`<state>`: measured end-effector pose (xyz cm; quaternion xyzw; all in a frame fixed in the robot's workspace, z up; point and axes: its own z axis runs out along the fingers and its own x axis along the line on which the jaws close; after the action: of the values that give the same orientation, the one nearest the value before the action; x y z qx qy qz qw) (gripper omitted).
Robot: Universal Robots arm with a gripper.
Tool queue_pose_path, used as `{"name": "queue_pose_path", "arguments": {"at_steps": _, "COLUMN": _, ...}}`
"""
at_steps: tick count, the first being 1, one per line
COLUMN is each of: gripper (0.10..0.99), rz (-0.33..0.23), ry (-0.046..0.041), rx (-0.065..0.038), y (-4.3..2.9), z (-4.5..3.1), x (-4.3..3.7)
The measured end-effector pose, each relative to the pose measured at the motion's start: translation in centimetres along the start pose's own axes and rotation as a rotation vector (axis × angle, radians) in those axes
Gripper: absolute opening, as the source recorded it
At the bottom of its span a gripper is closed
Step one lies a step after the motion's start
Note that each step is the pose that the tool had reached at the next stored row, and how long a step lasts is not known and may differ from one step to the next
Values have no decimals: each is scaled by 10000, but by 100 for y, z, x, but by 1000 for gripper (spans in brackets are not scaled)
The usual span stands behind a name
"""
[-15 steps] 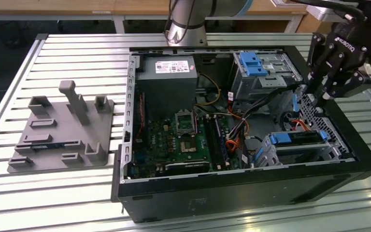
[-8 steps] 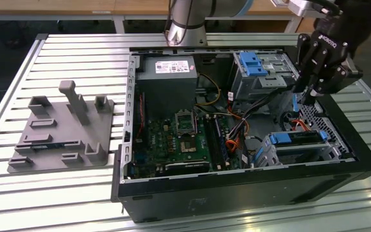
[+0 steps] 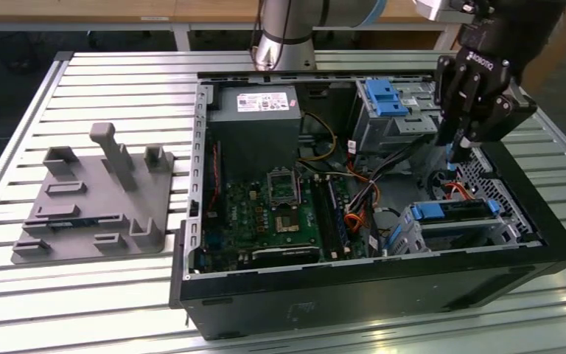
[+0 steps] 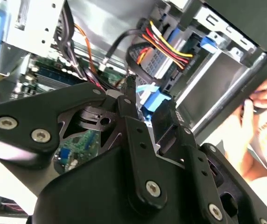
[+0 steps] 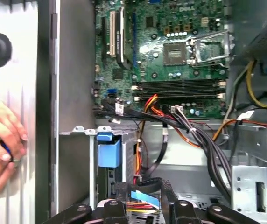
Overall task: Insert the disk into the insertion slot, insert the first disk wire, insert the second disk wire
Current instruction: 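Insert the second disk wire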
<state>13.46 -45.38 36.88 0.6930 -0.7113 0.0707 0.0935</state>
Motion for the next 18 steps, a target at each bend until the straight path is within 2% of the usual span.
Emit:
{"name": "queue_pose_path", "arguments": {"at_steps": 1, "gripper": 416, "rz": -14, "ry": 119, "rx": 7, "y": 0, "z": 2, "x": -9}}
{"name": "queue_pose_path", "arguments": {"at_steps": 3, "gripper": 416, "rz": -58, "ry": 296, "rx": 23, "y": 1, "z": 9, "x": -25}}
{"name": "queue_pose_path", "arguments": {"at_steps": 5, "gripper": 416, "rz": -123, "ry": 429, "rx": 45, "y": 1, "z": 19, "x": -41}}
{"name": "queue_pose_path", "arguments": {"at_steps": 11, "gripper": 416, "rz": -412, "ry": 662, "rx": 134, "y": 1, "z": 67, "x": -100}}
{"name": "queue_pose_path", "arguments": {"at_steps": 15, "gripper": 416, "rz": -569, "ry": 878, "rx": 179, "y": 2, "z": 90, "x": -133}}
{"name": "queue_pose_path", "arguments": {"at_steps": 18, "gripper": 416, "rz": -655, "ry": 1096, "rx": 207, "y": 3, "z": 104, "x": -157}}
